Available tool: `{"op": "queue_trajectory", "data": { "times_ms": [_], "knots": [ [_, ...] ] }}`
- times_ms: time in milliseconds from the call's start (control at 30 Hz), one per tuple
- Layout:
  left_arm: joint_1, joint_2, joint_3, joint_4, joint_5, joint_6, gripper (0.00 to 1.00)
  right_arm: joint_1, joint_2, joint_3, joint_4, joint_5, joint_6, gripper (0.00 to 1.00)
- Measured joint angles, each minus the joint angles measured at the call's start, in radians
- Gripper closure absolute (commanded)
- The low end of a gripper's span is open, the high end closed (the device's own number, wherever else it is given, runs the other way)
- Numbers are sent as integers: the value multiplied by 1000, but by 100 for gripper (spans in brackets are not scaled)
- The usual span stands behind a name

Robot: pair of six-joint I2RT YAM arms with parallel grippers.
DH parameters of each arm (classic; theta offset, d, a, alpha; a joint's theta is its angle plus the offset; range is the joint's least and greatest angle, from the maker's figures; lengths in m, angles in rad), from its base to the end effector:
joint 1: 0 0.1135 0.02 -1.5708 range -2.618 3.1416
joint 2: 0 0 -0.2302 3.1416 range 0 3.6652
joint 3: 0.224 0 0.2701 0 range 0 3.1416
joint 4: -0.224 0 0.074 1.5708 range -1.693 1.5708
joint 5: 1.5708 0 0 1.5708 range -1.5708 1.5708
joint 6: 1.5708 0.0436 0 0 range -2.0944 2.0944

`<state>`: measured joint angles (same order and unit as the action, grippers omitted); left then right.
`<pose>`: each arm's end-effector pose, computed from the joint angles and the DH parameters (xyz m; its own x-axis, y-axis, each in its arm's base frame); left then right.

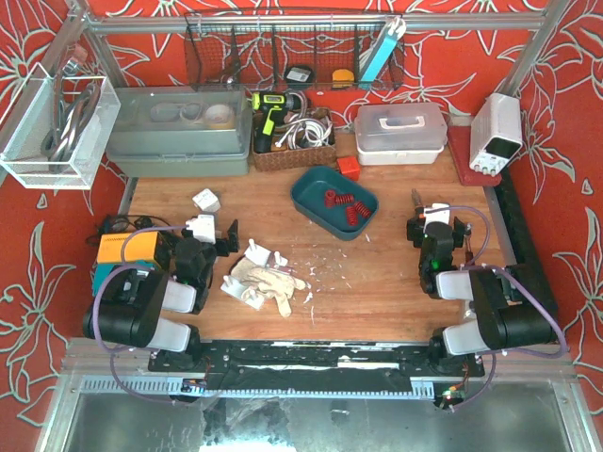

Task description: Install the large spring

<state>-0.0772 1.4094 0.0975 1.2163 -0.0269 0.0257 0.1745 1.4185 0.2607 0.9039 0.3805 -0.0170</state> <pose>0.2249 -0.0162 0.0903 -0.0938 0.0330 -0.9950 0.0528 0.9982 0.0282 0.2555 0.0286 0.0952 -0.2506 -0.0602 -0.9662 0.1886 0.9759 -0.1097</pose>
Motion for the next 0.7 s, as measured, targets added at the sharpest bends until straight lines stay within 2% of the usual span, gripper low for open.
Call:
{"op": "queue_trajectory", "data": {
  "times_ms": [567, 700],
  "knots": [
    [0, -3, 1, -6, 5, 1, 0, 0, 0, 0, 0, 0, 0, 1],
    [0, -77, 27, -101, 22, 4, 0, 0, -84, 13, -107, -32, -5, 1]
  ]
}}
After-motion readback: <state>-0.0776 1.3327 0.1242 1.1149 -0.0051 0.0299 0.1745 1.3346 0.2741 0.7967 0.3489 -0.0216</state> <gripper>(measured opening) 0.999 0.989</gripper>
